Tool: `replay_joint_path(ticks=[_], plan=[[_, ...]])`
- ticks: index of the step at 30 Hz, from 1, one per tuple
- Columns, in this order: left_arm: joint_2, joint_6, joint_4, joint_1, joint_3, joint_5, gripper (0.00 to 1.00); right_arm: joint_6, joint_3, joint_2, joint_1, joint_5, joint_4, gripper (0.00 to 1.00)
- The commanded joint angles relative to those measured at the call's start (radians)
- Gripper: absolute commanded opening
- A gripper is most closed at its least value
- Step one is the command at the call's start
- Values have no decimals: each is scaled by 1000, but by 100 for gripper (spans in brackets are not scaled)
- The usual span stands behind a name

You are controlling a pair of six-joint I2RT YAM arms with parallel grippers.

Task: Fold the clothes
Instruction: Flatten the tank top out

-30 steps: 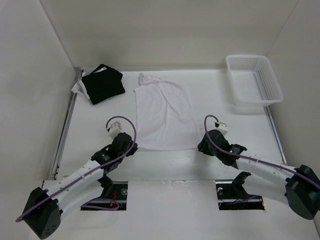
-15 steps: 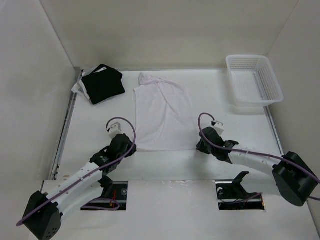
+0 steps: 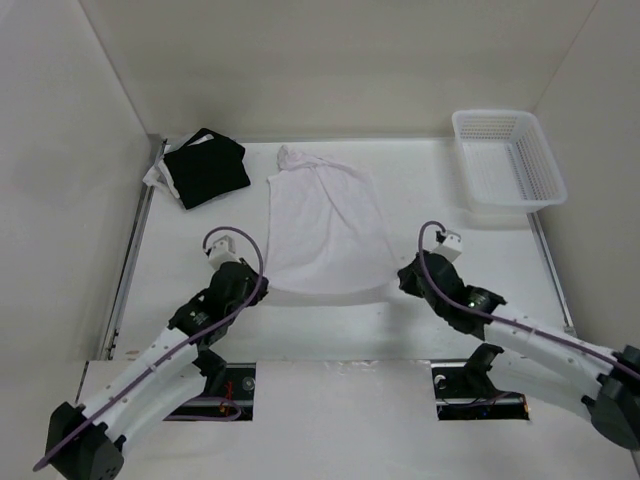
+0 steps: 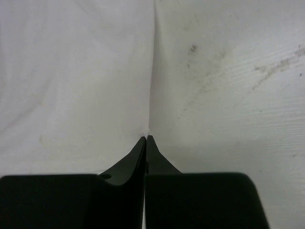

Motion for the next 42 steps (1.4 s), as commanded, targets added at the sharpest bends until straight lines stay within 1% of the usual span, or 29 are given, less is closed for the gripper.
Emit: replay_joint_path(ticks=[1,4,7,10,15,18,20,22,24,26,29,31,33,36,39,42], plan=[[-82,77,-20,29,180,-26,4,-104,141,-169,34,129,-90,0],[-125,147,-44,39,344,-75,4,-230,322,-269,75,205,-176,0],[-131,227,-26,25,524,-138,4,-392,547,-283,146,303,-197,0],[-102,279,38,0,682,-183,4,-580,803,-214,206,388,-165,1],[-47,352,184,-38,889,-227,4,-822,1164,-67,284,402,-76,1],[-9,385,250,-49,975,-232,4,-928,1339,24,335,405,-53,1],[28,405,269,-50,1018,-233,4,-976,1407,73,342,396,-38,1],[70,422,290,-44,1038,-243,4,-985,1427,116,309,364,-35,1],[116,438,316,-40,1032,-244,4,-956,1398,146,231,295,-36,1],[177,442,330,-20,1015,-259,5,-877,1347,183,124,188,-50,1],[298,424,345,69,988,-243,5,-736,1298,257,-53,-4,-62,1],[413,386,339,150,997,-176,6,-668,1313,335,-150,-116,-70,1],[540,335,330,239,1041,-94,6,-629,1361,416,-213,-195,-75,2],[678,272,299,321,1137,-17,5,-599,1498,565,-285,-258,-104,2],[761,252,276,353,1255,46,5,-586,1687,704,-325,-275,-182,2],[783,263,253,368,1358,70,5,-586,1868,786,-331,-284,-246,2]])
